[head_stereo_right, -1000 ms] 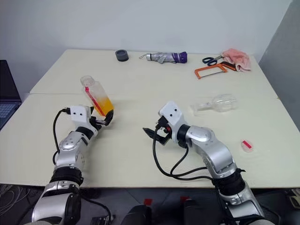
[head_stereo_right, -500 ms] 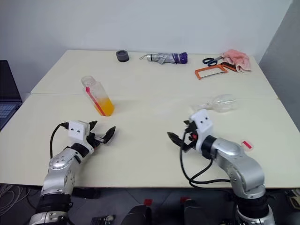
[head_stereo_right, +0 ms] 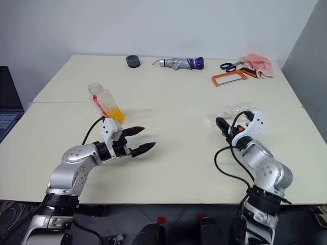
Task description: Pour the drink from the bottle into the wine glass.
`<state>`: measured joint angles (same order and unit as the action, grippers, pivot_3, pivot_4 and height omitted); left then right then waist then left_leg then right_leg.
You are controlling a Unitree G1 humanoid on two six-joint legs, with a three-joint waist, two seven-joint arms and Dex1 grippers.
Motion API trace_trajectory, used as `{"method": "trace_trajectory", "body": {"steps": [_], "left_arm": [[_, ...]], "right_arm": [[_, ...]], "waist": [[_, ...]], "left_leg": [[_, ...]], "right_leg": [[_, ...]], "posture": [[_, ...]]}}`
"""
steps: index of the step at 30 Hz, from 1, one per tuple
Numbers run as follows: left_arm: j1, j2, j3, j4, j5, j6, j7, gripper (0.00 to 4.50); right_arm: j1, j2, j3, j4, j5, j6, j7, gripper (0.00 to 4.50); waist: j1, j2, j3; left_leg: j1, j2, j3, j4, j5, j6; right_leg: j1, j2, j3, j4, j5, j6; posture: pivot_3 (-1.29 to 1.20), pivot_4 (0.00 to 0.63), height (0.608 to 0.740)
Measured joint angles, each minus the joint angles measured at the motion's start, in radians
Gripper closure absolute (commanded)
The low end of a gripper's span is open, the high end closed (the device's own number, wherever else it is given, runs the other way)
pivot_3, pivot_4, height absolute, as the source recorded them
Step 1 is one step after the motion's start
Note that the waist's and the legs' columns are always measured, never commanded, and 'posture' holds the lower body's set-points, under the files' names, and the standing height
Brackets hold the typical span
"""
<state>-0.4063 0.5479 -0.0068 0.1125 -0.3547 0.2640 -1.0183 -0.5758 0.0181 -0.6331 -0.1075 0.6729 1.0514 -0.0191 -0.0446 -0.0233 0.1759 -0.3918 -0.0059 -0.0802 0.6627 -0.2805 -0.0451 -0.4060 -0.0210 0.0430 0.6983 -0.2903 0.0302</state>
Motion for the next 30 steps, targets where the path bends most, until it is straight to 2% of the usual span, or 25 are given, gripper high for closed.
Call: {"method": "trace_trajectory", "body": {"steps": [7, 26, 29, 30], "left_arm": [[-0.039, 0.004, -0.035, -0.028, -0.019, 0.032, -0.092, 0.03], [-0.064, 0.006, -0.037, 0.003, -0.001, 0.008, -0.127, 0.03], [-0.066, 0.006, -0.044, 0.015, 0.008, -0.005, -0.128, 0.0], [-0.067, 0.005, -0.048, 0.016, 0.012, -0.01, -0.128, 0.0]], "right_arm": [[-0.147, 0.008, -0.13, 0.254, 0.115, -0.121, -0.099, 0.0], [-0.356, -0.095, -0.119, 0.844, 0.128, -0.507, -0.023, 0.0], [-0.379, -0.098, -0.12, 0.9, 0.13, -0.536, -0.015, 0.57], [-0.38, -0.097, -0.12, 0.913, 0.132, -0.54, -0.011, 0.89]], "waist": [[-0.012, 0.001, 0.0], [-0.016, 0.001, 0.001], [-0.02, 0.001, 0.001], [-0.021, 0.001, 0.001]], "left_leg": [[0.0, 0.0, 0.0, 0.0, 0.0, 0.0], [0.0, 0.001, 0.003, 0.0, 0.0, 0.0], [0.0, 0.001, 0.003, 0.0, 0.0, 0.0], [0.0, 0.001, 0.003, 0.0, 0.0, 0.0]], "right_leg": [[0.0, 0.0, 0.0, 0.0, 0.0, 0.0], [0.0, 0.0, 0.001, 0.0, 0.0, 0.0], [0.0, 0.0, 0.001, 0.0, 0.0, 0.0], [0.0, 0.0, 0.001, 0.0, 0.0, 0.0]], "posture": [[0.0, 0.15, 0.74], [0.0, 0.15, 0.74], [0.0, 0.15, 0.74], [0.0, 0.15, 0.74]]}}
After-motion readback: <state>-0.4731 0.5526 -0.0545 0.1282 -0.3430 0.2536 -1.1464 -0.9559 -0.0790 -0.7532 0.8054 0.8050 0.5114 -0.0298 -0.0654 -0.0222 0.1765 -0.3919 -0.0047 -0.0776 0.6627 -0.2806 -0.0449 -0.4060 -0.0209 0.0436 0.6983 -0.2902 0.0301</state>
